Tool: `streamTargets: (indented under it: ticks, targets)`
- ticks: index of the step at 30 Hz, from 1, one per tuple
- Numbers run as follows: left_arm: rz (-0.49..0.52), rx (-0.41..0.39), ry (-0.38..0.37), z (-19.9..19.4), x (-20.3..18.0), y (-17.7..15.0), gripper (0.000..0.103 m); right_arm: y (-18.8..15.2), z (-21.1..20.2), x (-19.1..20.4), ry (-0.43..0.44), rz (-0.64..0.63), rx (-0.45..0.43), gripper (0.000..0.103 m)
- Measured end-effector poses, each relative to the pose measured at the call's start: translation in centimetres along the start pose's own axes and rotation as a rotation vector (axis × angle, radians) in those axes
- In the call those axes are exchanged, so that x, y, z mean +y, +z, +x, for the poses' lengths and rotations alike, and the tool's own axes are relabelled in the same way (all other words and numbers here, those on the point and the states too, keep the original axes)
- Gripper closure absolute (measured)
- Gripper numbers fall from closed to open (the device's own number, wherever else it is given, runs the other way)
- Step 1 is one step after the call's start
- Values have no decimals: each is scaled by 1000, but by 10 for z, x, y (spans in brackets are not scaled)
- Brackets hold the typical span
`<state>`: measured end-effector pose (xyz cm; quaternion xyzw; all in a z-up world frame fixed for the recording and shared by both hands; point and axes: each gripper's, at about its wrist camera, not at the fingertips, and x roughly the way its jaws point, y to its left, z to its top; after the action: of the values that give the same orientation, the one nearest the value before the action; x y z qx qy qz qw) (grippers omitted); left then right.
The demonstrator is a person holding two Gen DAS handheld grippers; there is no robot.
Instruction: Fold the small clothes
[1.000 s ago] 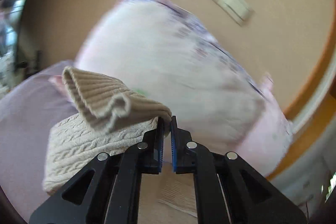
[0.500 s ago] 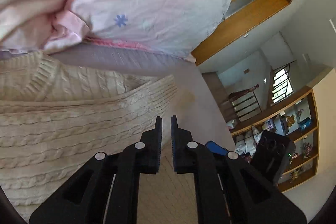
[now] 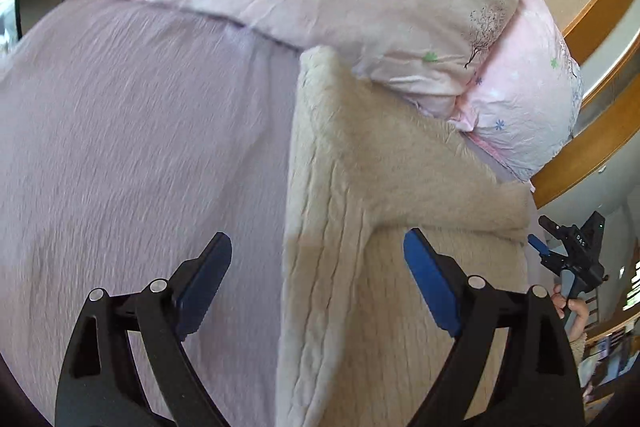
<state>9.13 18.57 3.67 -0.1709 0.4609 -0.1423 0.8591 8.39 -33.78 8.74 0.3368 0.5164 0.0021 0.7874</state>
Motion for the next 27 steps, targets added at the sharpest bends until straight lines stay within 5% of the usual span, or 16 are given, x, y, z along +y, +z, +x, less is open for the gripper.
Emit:
streamTargets:
  ticks: [9,13,18,22,27]
  targets:
    - [58,-3,-224,-40,7,-76,15,-87,-57,-31,73,-4,65,17]
    - [264,-75,21,-49,-24,-86,15,-114,-70,-27,97,-54,64,17]
    - [430,-66,167,-24,-70,-58,16,-118,-70,-21,116,-45,63,17]
    - [567,-30,278,-9,-88,-68,17,-129,-76,-14,115,-98,79,17]
    - [538,22,356,10,-77,-68,23,-133,-77,-16,132,-99,85,17]
